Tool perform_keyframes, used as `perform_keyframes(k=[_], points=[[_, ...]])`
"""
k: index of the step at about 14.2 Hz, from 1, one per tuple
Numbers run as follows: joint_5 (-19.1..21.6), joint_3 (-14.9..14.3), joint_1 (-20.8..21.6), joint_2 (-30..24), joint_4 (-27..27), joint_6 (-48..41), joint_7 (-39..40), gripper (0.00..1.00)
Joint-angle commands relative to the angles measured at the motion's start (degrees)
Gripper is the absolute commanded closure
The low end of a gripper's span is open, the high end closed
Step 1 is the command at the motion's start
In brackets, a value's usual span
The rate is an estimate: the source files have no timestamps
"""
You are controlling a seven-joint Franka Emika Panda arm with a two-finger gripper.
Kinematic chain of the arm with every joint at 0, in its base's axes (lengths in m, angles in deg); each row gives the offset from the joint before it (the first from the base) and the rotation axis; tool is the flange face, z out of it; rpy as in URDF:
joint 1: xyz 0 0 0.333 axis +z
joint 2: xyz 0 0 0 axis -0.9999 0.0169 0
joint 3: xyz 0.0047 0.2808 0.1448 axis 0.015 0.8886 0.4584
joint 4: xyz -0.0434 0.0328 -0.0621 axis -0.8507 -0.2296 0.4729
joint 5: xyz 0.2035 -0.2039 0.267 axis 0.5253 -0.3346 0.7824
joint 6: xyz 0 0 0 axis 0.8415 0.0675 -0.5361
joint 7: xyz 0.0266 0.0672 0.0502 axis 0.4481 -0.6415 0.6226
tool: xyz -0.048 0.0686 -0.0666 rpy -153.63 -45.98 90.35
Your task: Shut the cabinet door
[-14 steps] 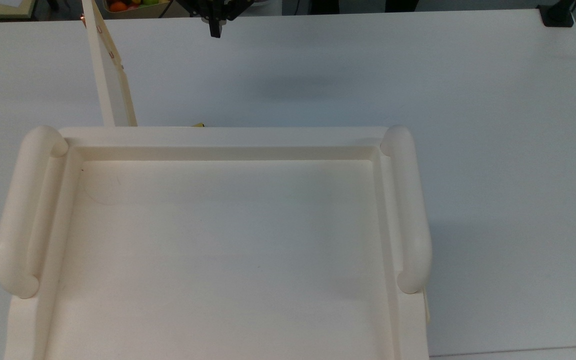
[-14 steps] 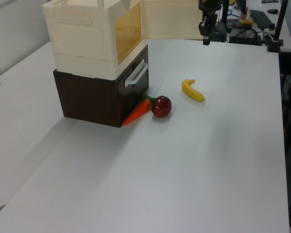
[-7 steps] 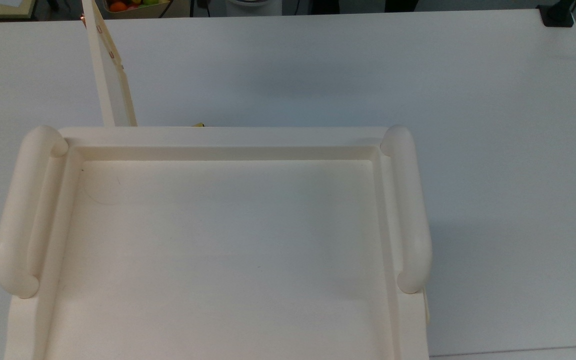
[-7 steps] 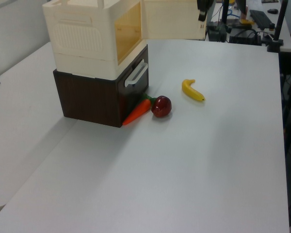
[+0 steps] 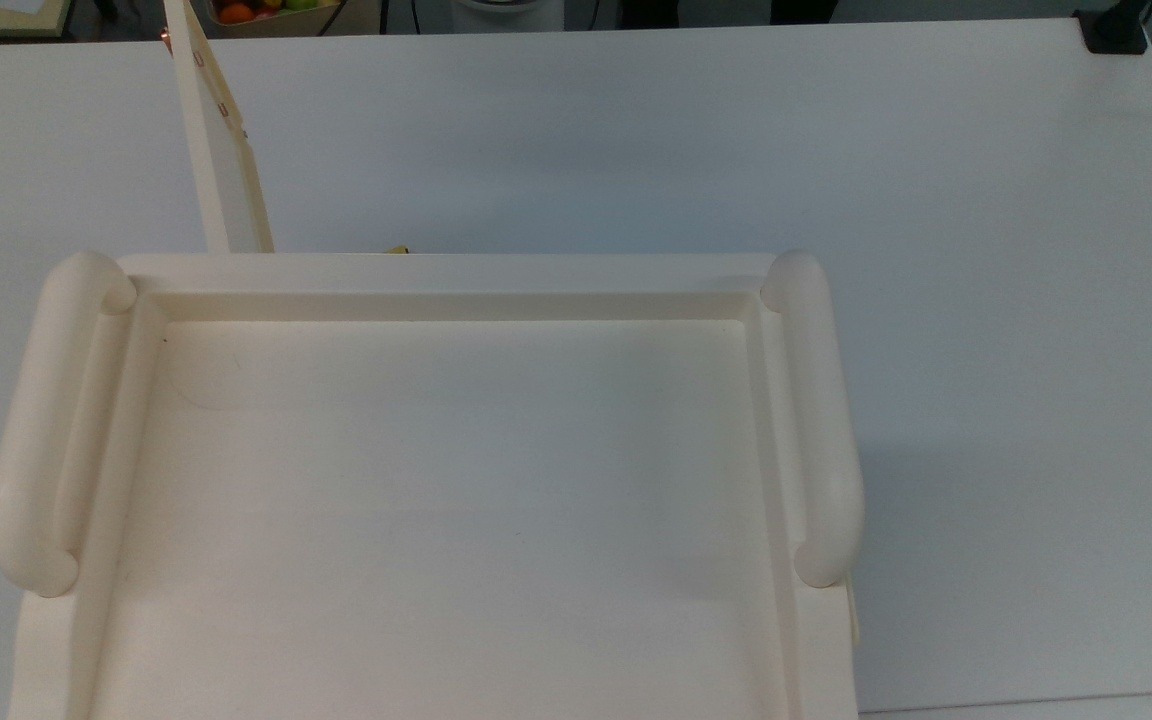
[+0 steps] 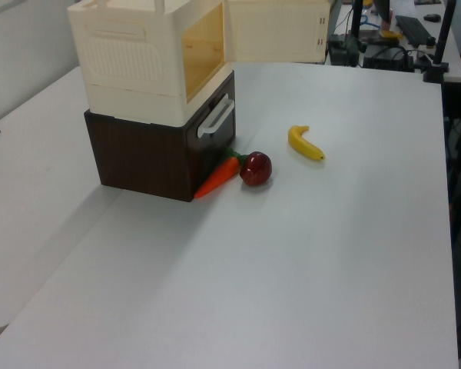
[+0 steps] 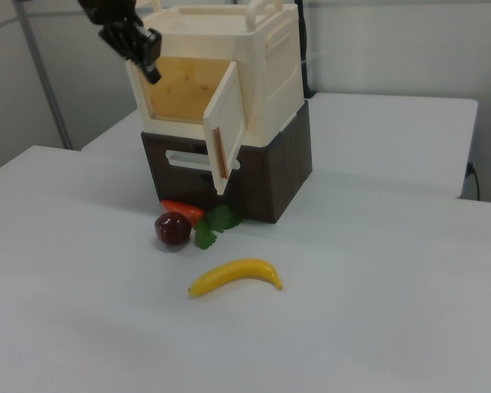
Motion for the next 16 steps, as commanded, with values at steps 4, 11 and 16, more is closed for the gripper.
perform_keyframes(k=[4,11,16], points=[[1.92,-0.77,-5.71,1.30,0.28,4.10,1.67,1.00],[5.53,-1.21,-10.55,4.64,3.96,6.90,5.11,1.00],[6.49,-1.12,-11.34,7.89,5.64,12.62,4.40,1.00]])
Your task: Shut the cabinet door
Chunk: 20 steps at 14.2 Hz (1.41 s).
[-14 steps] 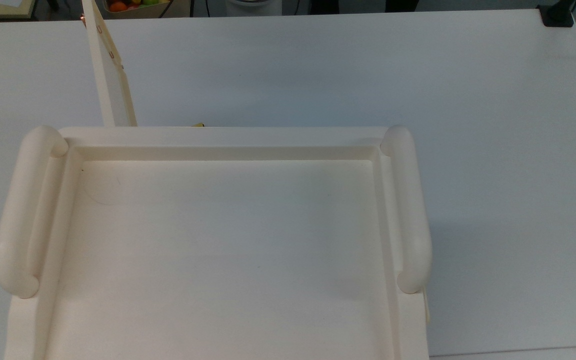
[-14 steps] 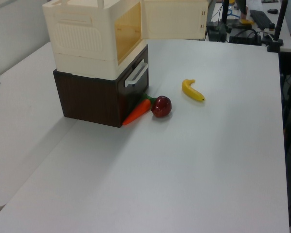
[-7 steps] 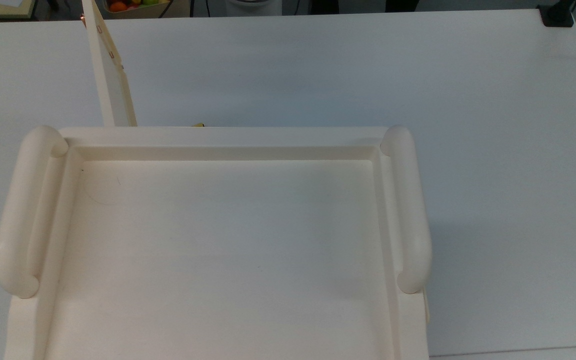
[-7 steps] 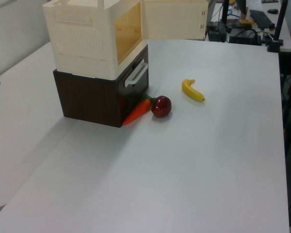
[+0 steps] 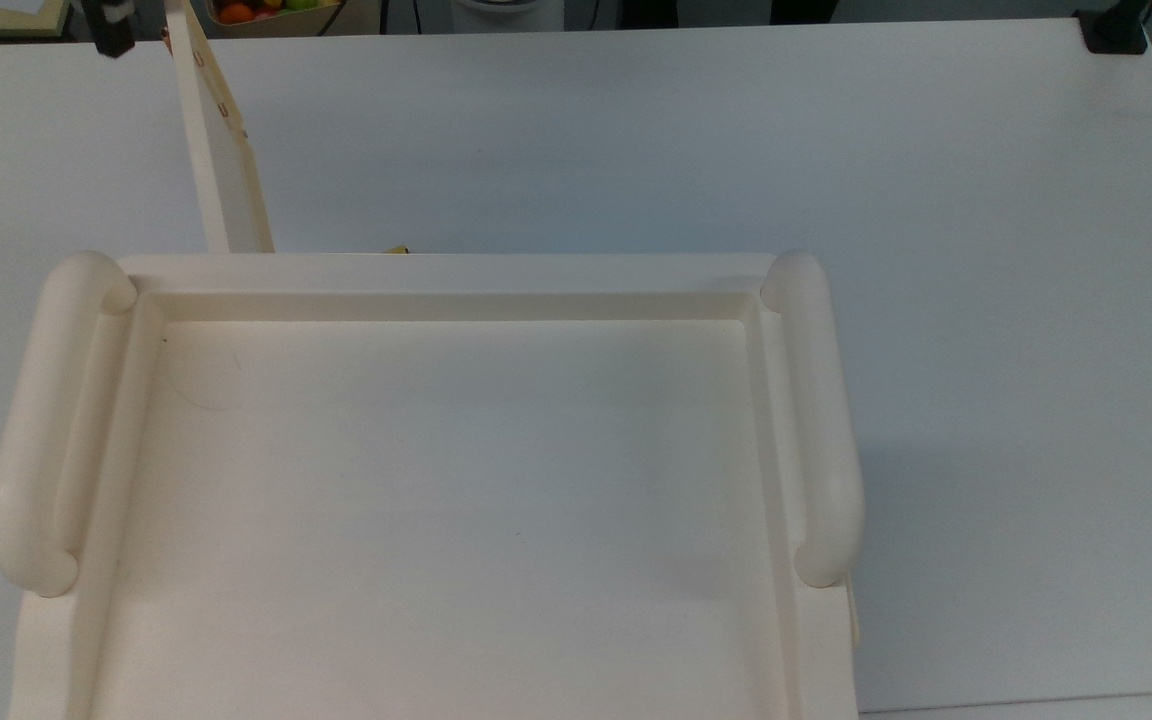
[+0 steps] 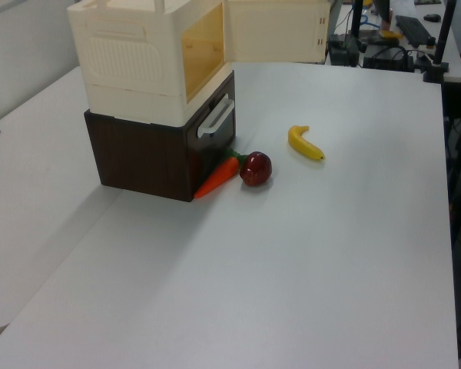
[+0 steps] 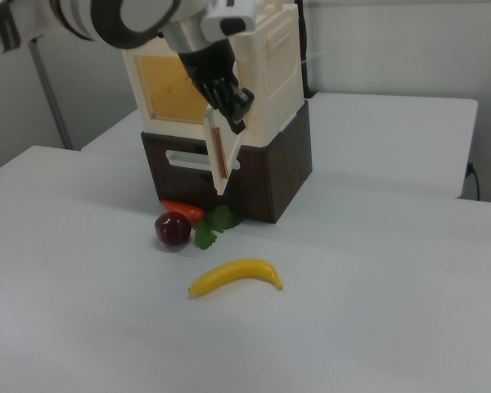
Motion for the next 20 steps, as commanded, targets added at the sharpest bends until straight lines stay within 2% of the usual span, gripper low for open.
perform_keyframes(k=[1,7,14,16,20], points=[[1.55,-0.30,0.08,1.04,1.57,3.75,0.63,1.00],[1.90,0.76,1.22,2.10,2.36,4.98,-1.04,1.00],[1.90,1.46,11.14,2.28,2.88,4.54,-4.37,1.00],[2.25,2.51,13.16,3.24,2.71,5.68,-4.65,1.00],[2.25,3.92,16.16,6.05,3.06,19.89,-6.31,1.00]])
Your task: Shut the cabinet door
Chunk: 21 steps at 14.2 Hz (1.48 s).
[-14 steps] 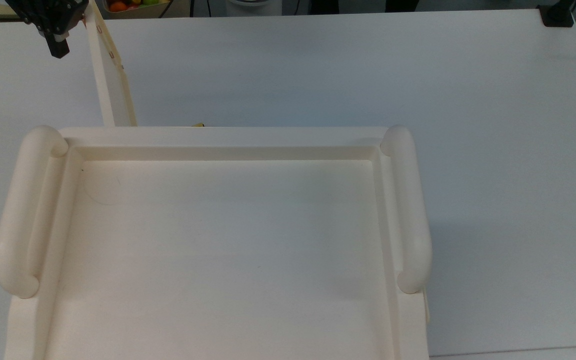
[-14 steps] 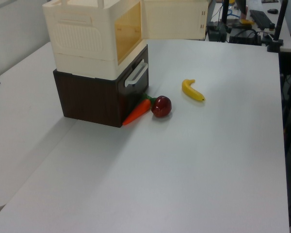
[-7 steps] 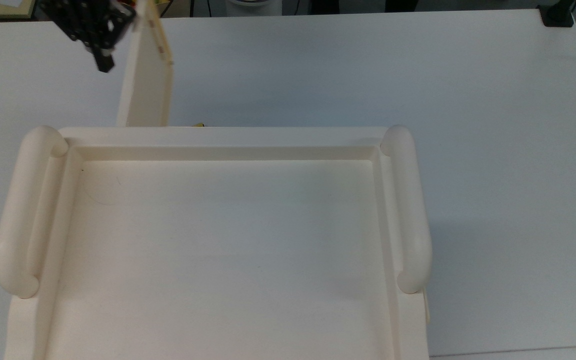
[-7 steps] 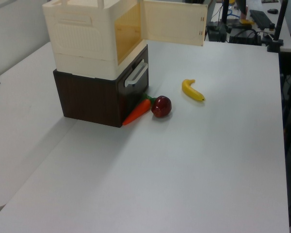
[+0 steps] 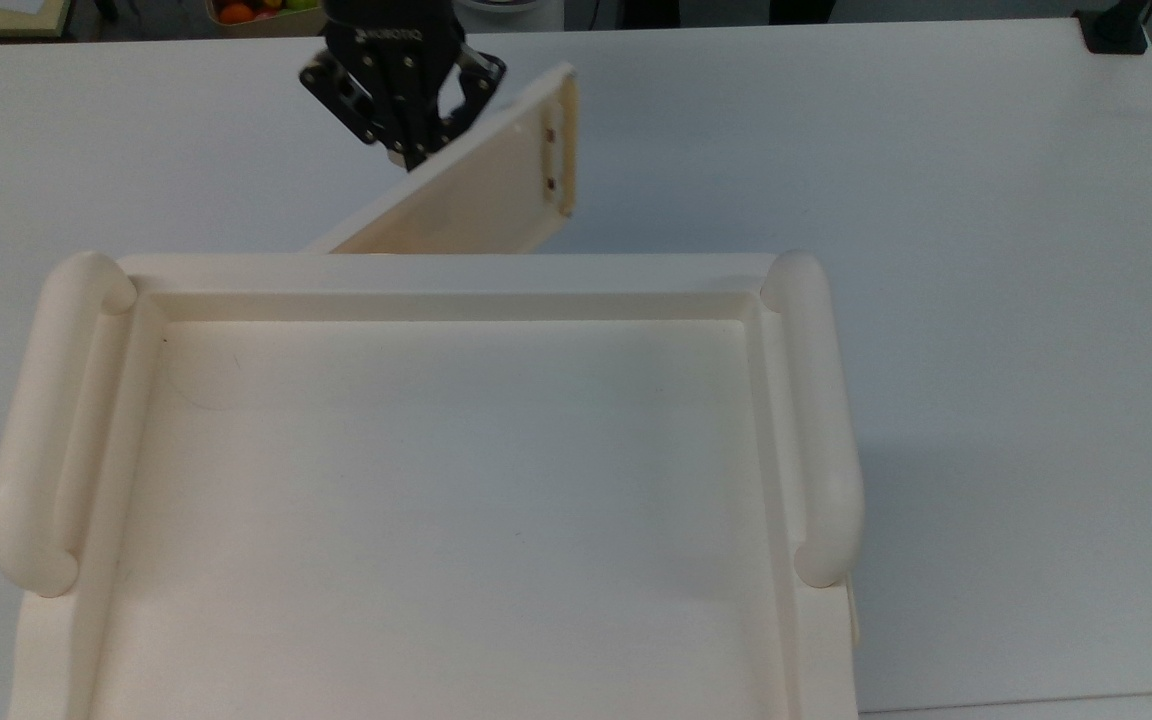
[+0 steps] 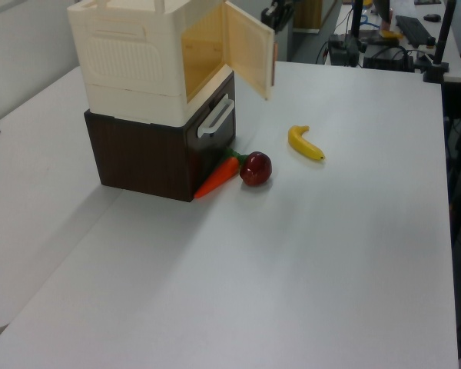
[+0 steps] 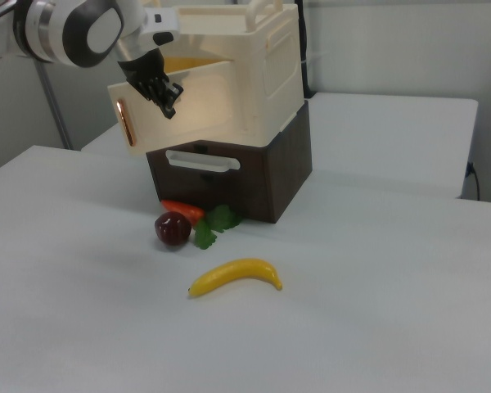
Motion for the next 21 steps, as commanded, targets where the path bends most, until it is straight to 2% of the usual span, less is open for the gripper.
perform_keyframes(k=[1,5,13,15,18,21], points=[[0.37,0.12,1.54,2.70,0.68,9.01,-1.11,1.00],[0.10,0.12,3.30,5.08,0.77,22.28,-1.28,1.00],[0.19,0.12,3.30,4.30,1.55,22.57,-1.19,1.00],[-0.16,0.04,3.30,1.58,4.62,16.20,-0.58,1.00],[-7.61,0.03,3.47,-1.50,5.51,-2.08,-0.32,1.00],[-9.48,-0.14,4.09,-3.61,5.95,-15.01,3.53,1.00]])
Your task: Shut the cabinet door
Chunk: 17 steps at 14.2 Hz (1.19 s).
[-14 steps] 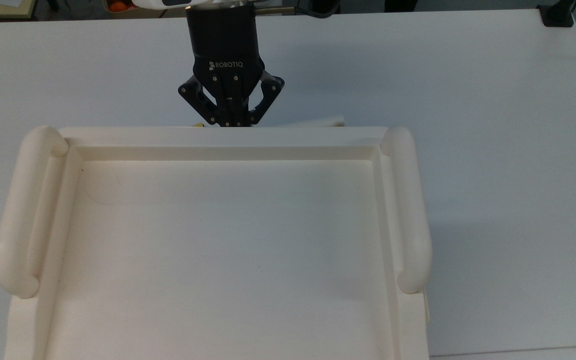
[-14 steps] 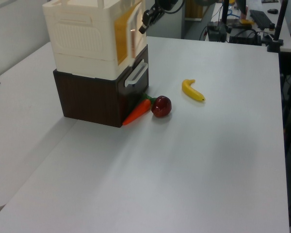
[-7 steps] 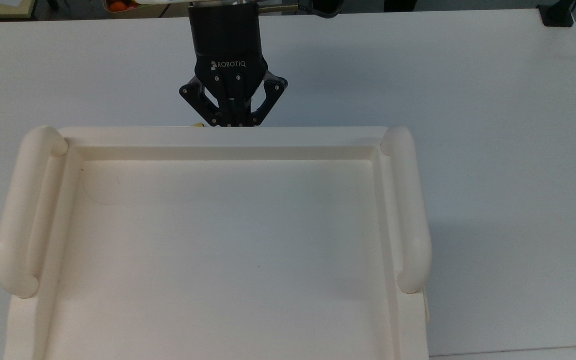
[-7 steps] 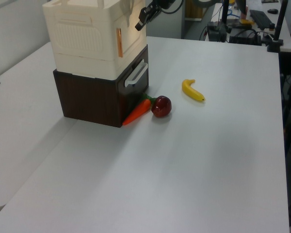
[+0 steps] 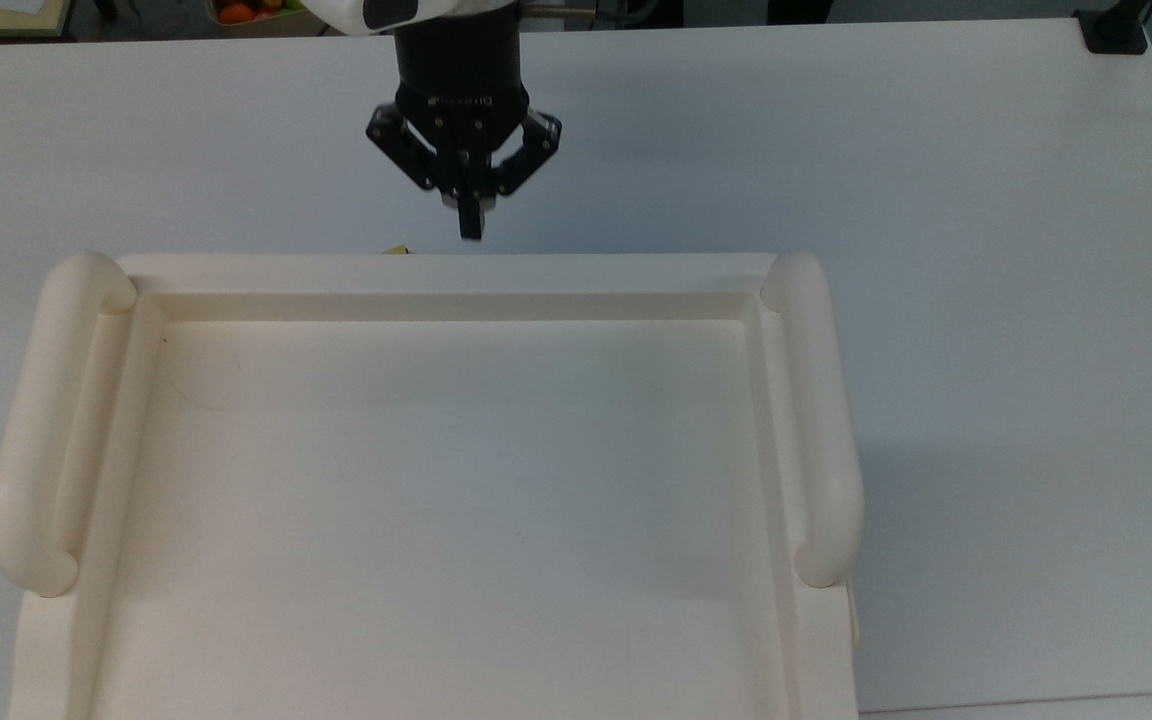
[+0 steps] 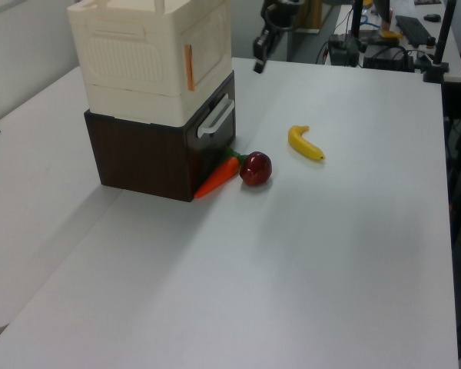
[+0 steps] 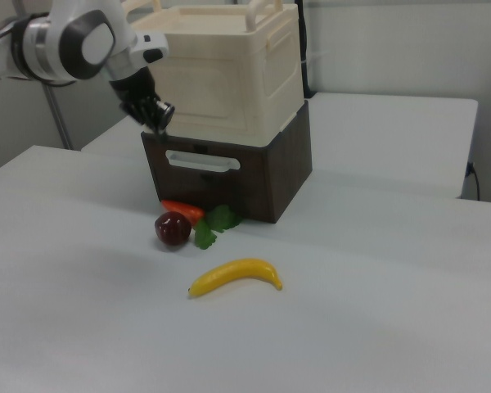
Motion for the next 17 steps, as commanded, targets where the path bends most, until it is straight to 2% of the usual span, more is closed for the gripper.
perform_keyframes(k=[1,3,5,6,8,9,10,12,13,17], points=[[-1.85,-0.56,0.88,-6.23,5.52,-12.50,5.93,1.00],[-1.85,-0.74,2.36,-10.44,10.25,-13.23,7.44,1.00],[-1.85,-3.10,4.30,-15.45,15.01,-14.89,7.53,1.00],[-1.51,-3.72,4.65,-16.60,15.72,-16.30,7.45,1.00],[-0.98,-3.82,2.82,-17.23,15.21,-18.50,7.36,0.99],[-0.89,-3.82,2.46,-17.32,15.12,-18.77,7.27,0.88],[-0.71,-3.91,2.37,-17.32,14.94,-19.90,7.27,0.65],[-0.71,-4.17,2.29,-17.23,13.80,-21.66,6.92,0.11],[-0.80,-4.17,2.37,-17.23,13.88,-21.85,7.01,0.00],[-0.89,-4.26,1.33,-17.32,13.45,-21.76,7.36,0.00]])
